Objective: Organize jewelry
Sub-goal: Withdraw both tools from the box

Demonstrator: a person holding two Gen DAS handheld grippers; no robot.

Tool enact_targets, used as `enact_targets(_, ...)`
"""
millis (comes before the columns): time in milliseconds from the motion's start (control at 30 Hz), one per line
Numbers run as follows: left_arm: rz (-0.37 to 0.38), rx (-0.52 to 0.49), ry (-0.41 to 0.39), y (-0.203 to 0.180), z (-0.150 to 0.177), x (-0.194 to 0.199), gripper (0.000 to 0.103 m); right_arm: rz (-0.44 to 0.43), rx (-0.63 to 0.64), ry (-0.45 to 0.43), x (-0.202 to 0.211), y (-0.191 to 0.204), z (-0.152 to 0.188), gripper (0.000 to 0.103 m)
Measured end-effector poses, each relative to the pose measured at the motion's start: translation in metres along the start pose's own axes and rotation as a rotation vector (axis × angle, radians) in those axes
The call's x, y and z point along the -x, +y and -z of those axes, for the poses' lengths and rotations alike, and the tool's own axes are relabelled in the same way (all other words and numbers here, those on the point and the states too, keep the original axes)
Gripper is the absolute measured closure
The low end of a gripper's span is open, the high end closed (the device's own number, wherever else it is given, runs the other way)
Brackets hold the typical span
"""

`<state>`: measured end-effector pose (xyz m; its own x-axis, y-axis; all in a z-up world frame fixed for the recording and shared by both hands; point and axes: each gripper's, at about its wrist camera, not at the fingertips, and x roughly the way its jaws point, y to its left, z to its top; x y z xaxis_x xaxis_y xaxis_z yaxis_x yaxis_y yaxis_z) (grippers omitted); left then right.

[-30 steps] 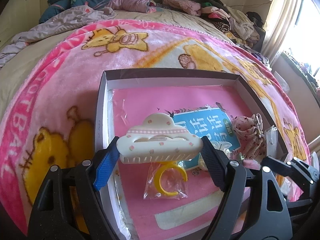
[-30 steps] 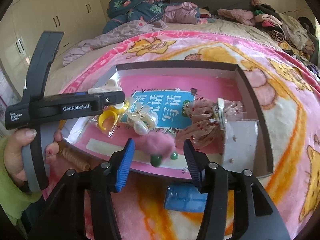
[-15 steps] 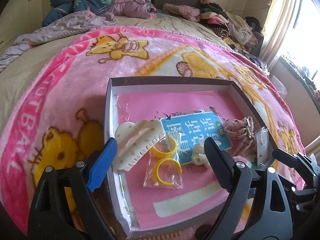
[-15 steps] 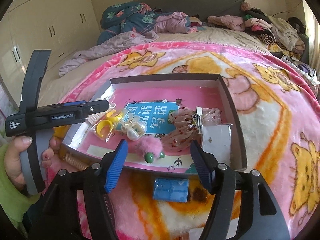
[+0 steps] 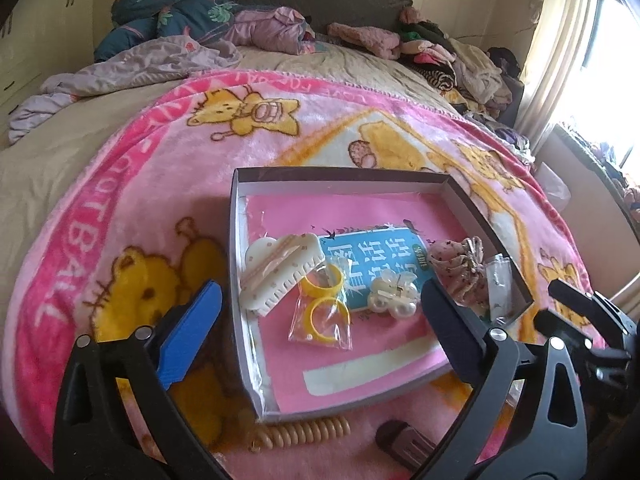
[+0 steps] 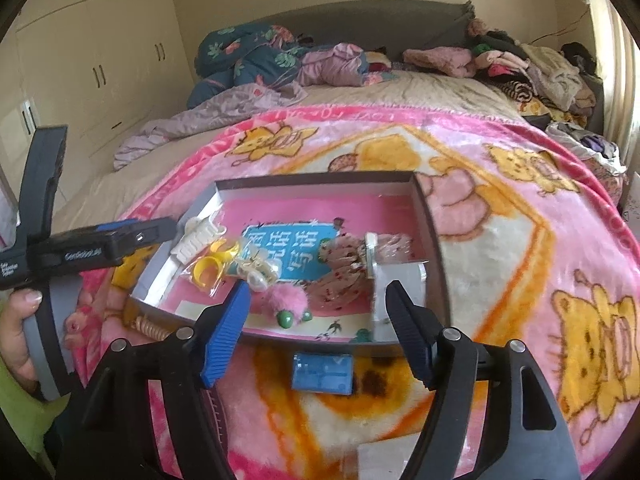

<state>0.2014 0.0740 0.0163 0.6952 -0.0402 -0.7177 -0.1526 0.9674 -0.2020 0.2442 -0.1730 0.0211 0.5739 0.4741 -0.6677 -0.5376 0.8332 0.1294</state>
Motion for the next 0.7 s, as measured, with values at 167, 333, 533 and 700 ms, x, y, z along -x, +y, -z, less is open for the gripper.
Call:
enact_targets(167, -0.002, 0.013, -0.017, 0.003, 0.005, 0.017, 0.012, 0.027, -0.011, -0.029, 0.015, -0.010, -0.003, 0.033)
enact_targets(333, -0.001, 0.021, -0.030, 0.005, 0.011, 0.031, 0.012, 0.041, -0.011, -0.047, 0.027, -0.012, -0.002, 0.032)
enact_targets(533, -0.002, 0.012, -0.041, 0.001, 0.021, 0.044, 0.012, 0.036, -0.002, -0.053, 0.037, -0.008, 0.005, 0.032)
enact_targets(700, -0.005, 0.013, -0.052, -0.001, 0.031, 0.055, 0.012, 0.029, 0.004, -0.054, 0.043, -0.004, 0.012, 0.032)
